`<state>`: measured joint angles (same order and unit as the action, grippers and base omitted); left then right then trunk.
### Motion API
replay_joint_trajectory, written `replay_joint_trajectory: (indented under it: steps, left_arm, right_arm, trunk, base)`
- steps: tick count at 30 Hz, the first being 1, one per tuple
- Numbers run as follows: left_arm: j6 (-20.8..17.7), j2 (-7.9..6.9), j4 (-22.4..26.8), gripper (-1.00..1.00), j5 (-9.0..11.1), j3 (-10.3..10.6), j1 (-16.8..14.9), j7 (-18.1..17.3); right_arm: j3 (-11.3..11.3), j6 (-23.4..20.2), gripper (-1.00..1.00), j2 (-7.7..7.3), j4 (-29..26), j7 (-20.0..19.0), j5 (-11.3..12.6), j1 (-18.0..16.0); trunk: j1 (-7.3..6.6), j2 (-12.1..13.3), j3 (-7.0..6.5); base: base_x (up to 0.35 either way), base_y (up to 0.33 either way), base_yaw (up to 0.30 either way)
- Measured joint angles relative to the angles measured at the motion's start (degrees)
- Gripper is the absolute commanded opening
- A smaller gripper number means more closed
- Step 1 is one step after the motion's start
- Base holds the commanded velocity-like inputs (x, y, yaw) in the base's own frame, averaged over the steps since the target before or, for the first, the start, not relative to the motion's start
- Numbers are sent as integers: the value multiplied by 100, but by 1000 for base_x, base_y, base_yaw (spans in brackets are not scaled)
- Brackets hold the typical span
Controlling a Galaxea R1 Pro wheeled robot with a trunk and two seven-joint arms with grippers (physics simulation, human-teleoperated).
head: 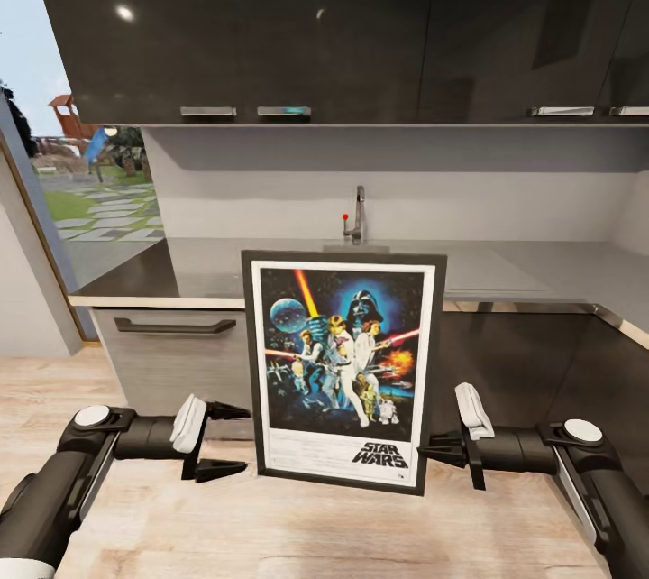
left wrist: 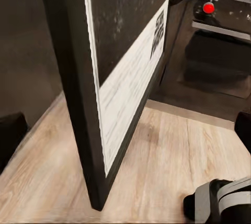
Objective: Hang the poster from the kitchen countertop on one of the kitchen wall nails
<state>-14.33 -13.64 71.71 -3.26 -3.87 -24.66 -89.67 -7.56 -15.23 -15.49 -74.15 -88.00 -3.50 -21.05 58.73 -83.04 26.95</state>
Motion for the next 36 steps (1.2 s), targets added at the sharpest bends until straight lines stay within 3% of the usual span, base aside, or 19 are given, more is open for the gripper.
replay_joint_trajectory:
  steps: [2,6,13,14,17,21,24,25,26,29,30,31,36]
  left_arm:
    - [11,-205,-24,100,1,-235,0,0]
    - [44,-524,-255,100,0,-434,1,0]
    - [423,-646,-1047,100,-4,-538,36,-1]
    - [800,-641,-1672,100,-6,-624,59,-2]
    - [1102,-634,-2403,100,1,-714,64,-5]
    - [1910,-568,-3973,100,322,-1271,71,-10]
    - [2512,-536,-4938,100,602,-1459,75,464]
    - [2771,-521,-5350,100,739,-1509,74,789]
    - [3214,-433,-6022,100,885,-1594,75,1575]
    - [3614,-364,-6534,100,948,-1636,72,2178]
    - [3840,-336,-6707,100,973,-1636,74,2463]
    - [4171,-313,-6960,100,1018,-1658,278,2899]
    - [4246,-349,-7013,100,1097,-1685,483,2993]
  right_arm:
    - [-1,-4,-100,0,0,0,0,0]
    - [-19,-4,-100,-3,5,0,3,0]
    - [-61,-1,-100,-28,11,-3,168,0]
    - [-69,1,-100,-32,15,2,197,0]
    - [-73,-4,-100,-33,17,10,207,0]
    - [-70,-2,-100,-25,13,27,212,7]
    - [-67,4,-100,-13,11,43,213,25]
    - [-64,3,-100,-8,12,48,213,32]
    - [-65,-3,-100,-6,11,51,210,39]
    - [-83,-4,-100,-3,6,56,208,45]
    - [-103,-6,-100,-2,6,79,207,51]
    - [-140,-28,-100,0,10,344,208,59]
    - [-147,-44,-100,1,2,448,213,62]
  trunk:
    - [0,0,0]
    - [0,0,0]
    - [0,0,0]
    - [0,0,1]
    - [0,0,0]
    - [0,0,1]
    - [0,0,1]
    - [0,0,1]
    - [0,0,1]
    - [0,0,0]
    - [0,0,0]
    - [0,0,1]
    - [0,0,13]
  base:
    - [0,0,0]
    - [0,0,0]
    - [0,0,0]
    - [0,0,0]
    - [0,0,0]
    - [0,0,0]
    - [0,0,0]
    - [0,0,0]
    - [0,0,0]
    - [0,0,0]
    - [0,0,0]
    - [0,0,0]
    - [0,0,0]
